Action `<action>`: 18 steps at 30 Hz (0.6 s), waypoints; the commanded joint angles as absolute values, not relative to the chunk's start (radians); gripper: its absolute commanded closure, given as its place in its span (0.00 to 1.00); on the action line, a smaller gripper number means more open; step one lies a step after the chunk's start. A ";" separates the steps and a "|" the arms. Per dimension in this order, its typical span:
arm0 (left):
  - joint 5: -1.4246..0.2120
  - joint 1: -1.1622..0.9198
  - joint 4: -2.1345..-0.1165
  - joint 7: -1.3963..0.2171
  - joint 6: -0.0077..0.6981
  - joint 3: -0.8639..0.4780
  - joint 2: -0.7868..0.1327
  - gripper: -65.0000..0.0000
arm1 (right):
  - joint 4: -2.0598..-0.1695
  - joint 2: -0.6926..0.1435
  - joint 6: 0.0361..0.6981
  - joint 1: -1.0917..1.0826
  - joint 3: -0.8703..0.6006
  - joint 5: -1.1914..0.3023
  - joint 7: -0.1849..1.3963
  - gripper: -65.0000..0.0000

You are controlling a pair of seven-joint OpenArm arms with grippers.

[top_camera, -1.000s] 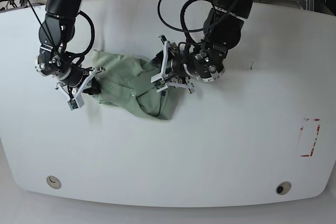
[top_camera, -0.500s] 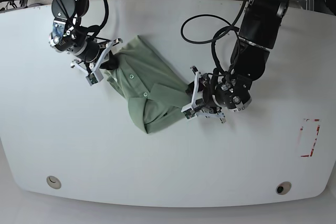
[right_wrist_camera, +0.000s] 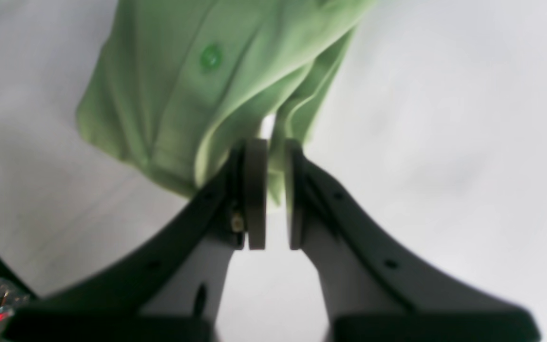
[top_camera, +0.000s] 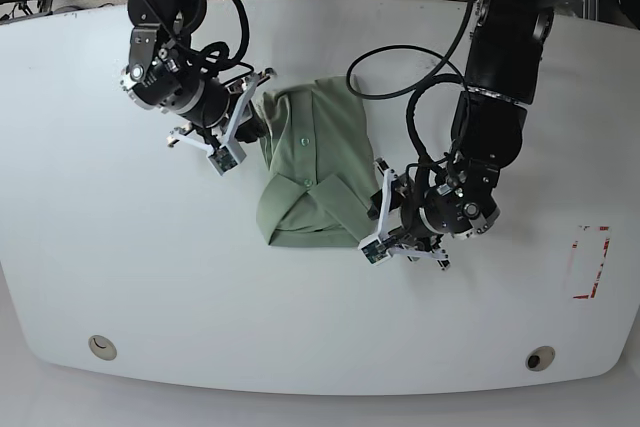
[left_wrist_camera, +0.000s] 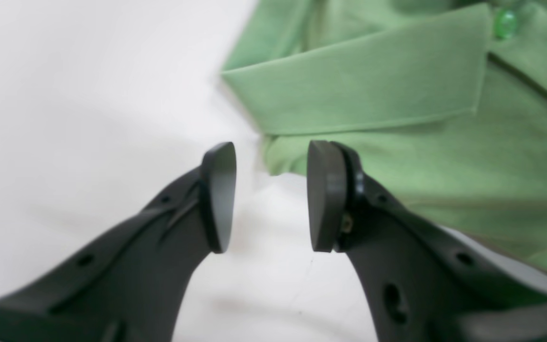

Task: Fold the T-shirt properly
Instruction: 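Grasp the bundle with both grippers and fold it over again, then press and square the folded shirt with both grippers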

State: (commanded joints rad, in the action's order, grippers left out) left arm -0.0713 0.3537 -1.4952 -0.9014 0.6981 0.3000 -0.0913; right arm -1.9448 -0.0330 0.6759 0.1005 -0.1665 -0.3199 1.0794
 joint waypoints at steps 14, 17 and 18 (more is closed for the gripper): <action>-0.065 0.002 -1.756 -0.905 0.698 0.297 0.005 0.64 | -1.886 0.082 0.677 0.076 -0.165 -0.321 1.113 0.90; -0.065 -0.018 -1.736 -0.903 0.698 0.294 0.002 0.64 | -1.817 0.079 0.677 0.070 -0.165 -0.321 1.093 0.90; -0.065 -0.022 -1.721 -0.903 0.698 0.294 -0.001 0.64 | -1.797 0.079 0.677 0.068 -0.165 -0.321 1.075 0.90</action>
State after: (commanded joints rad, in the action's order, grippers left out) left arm -0.0652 -0.0222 -1.7208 -0.9030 0.6981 0.2938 -0.0008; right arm -1.7975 0.0790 0.6774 0.0683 -0.1649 -0.3214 1.0748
